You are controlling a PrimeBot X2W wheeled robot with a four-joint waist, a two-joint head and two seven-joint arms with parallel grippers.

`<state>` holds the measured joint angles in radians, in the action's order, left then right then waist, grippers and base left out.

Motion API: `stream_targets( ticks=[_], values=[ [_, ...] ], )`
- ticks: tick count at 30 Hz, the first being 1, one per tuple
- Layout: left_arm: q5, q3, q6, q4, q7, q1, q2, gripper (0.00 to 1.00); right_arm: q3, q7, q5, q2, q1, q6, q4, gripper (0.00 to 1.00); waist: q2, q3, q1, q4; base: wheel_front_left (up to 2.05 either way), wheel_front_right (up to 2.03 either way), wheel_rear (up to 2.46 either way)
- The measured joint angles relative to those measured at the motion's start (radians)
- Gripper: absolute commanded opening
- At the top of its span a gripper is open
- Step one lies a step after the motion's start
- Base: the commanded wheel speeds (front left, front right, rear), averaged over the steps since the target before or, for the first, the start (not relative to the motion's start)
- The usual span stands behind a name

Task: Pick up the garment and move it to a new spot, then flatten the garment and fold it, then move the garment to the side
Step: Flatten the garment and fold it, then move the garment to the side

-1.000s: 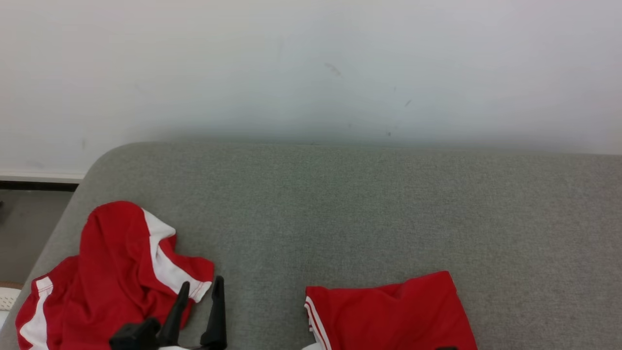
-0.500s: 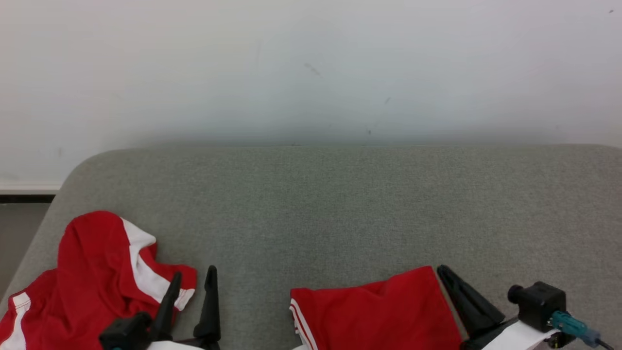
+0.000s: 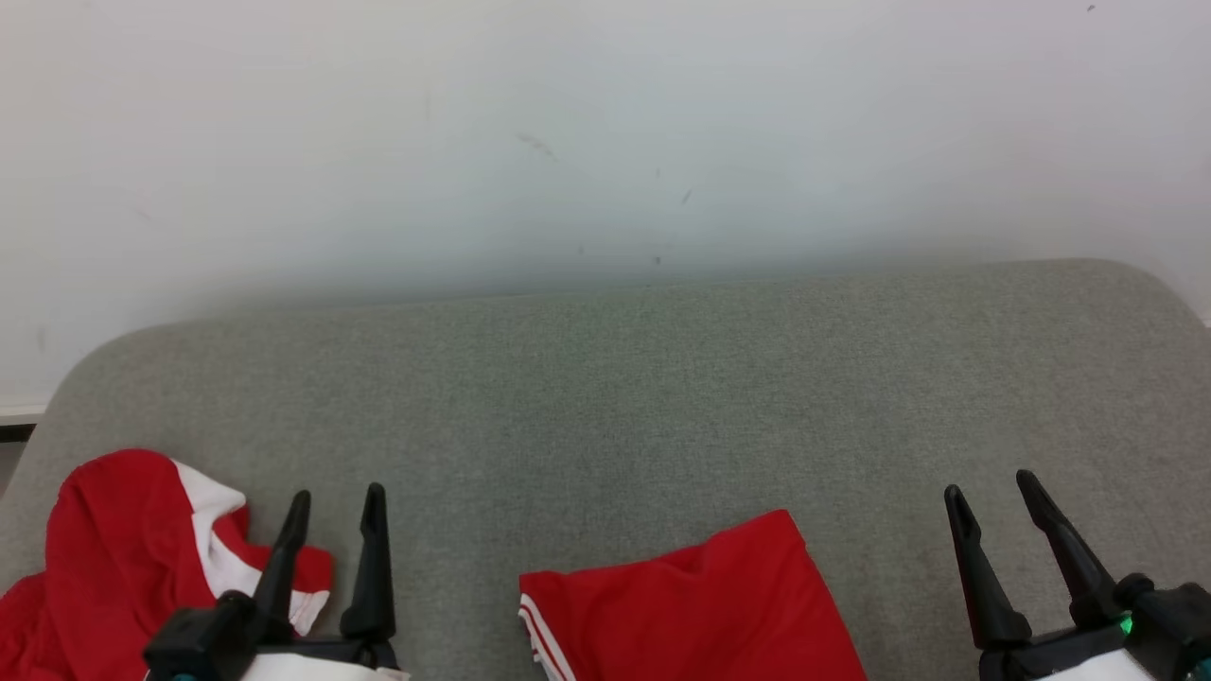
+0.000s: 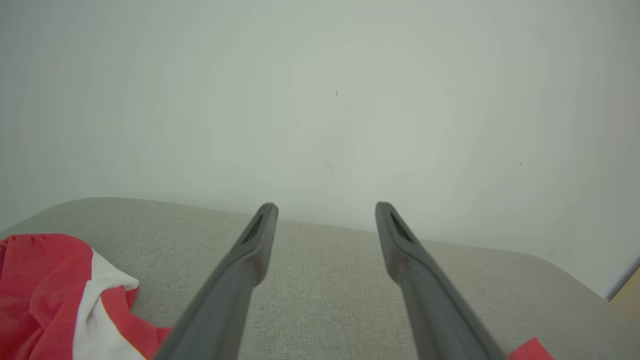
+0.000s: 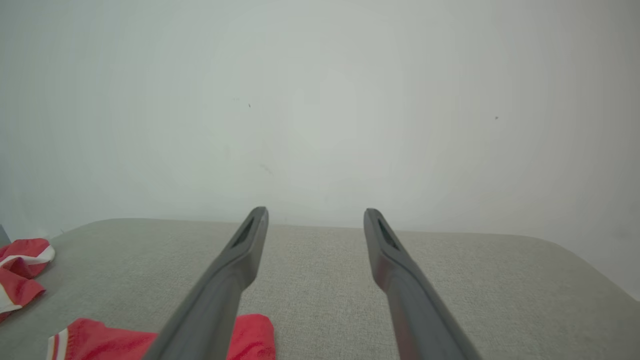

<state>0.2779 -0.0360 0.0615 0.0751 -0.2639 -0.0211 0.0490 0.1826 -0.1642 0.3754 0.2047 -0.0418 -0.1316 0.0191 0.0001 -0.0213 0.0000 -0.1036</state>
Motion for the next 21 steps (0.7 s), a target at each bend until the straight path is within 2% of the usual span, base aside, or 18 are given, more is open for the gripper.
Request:
stream_targets(
  ticks=[6, 12, 21],
  values=[
    [-0.050, 0.018, 0.001, -0.044, 0.000, 0.013, 0.000, 1.00, -0.045, -0.031, -0.023, -0.042, 0.070, 0.000, 0.019, 1.00, 0.0000, -0.003, 0.0000, -0.021, 0.00, 0.00, 0.00],
    [-0.049, 0.015, 0.013, -0.049, 0.000, 0.028, 0.000, 1.00, -0.032, -0.035, -0.033, -0.057, 0.081, 0.000, 0.055, 1.00, -0.0001, 0.001, 0.0000, -0.029, 0.00, 0.00, 0.00],
    [-0.050, 0.012, 0.010, -0.060, 0.000, 0.026, 0.000, 1.00, -0.003, 0.054, -0.027, -0.049, 0.026, 0.000, 0.130, 1.00, -0.0001, 0.010, 0.0000, -0.007, 0.00, 0.00, 0.00]
  ],
)
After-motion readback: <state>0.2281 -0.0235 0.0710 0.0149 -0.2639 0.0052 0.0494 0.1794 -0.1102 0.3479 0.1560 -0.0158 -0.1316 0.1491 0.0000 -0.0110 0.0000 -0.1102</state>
